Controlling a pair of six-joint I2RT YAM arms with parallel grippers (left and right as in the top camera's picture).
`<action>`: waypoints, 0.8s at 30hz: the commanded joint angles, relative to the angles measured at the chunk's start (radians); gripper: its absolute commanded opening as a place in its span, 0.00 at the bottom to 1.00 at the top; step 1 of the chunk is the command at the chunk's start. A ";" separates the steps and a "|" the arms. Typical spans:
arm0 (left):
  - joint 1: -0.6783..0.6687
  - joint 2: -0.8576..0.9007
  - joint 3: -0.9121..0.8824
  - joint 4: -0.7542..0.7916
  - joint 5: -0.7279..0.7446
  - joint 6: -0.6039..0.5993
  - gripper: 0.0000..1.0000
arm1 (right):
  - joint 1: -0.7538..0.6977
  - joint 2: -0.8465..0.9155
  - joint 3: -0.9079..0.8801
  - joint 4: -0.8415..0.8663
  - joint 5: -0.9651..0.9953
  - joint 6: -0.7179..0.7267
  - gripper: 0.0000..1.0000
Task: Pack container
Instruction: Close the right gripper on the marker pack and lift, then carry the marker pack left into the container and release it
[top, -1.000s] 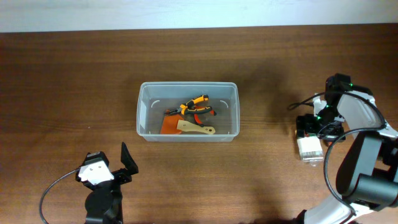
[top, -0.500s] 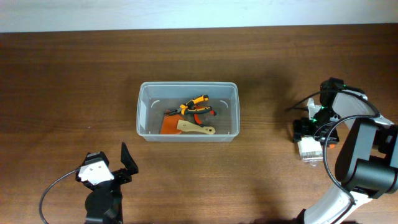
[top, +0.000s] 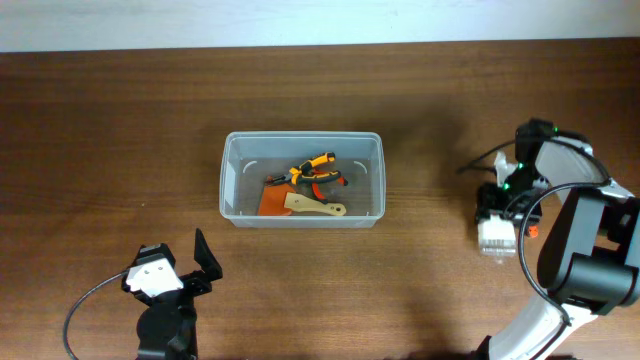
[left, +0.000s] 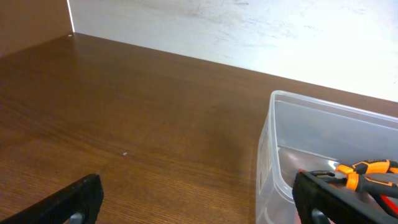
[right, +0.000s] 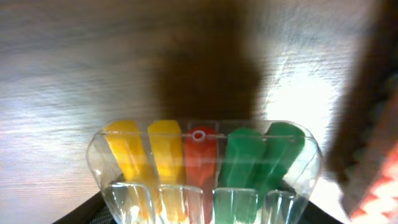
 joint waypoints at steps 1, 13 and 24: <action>-0.003 -0.005 -0.003 -0.002 -0.003 0.009 0.99 | 0.040 -0.001 0.135 -0.041 -0.018 0.008 0.64; -0.003 -0.005 -0.003 -0.002 -0.003 0.009 0.99 | 0.319 -0.003 0.772 -0.261 -0.022 -0.035 0.64; -0.003 -0.005 -0.003 -0.002 -0.003 0.009 0.99 | 0.696 0.010 0.917 -0.256 -0.022 -0.253 0.69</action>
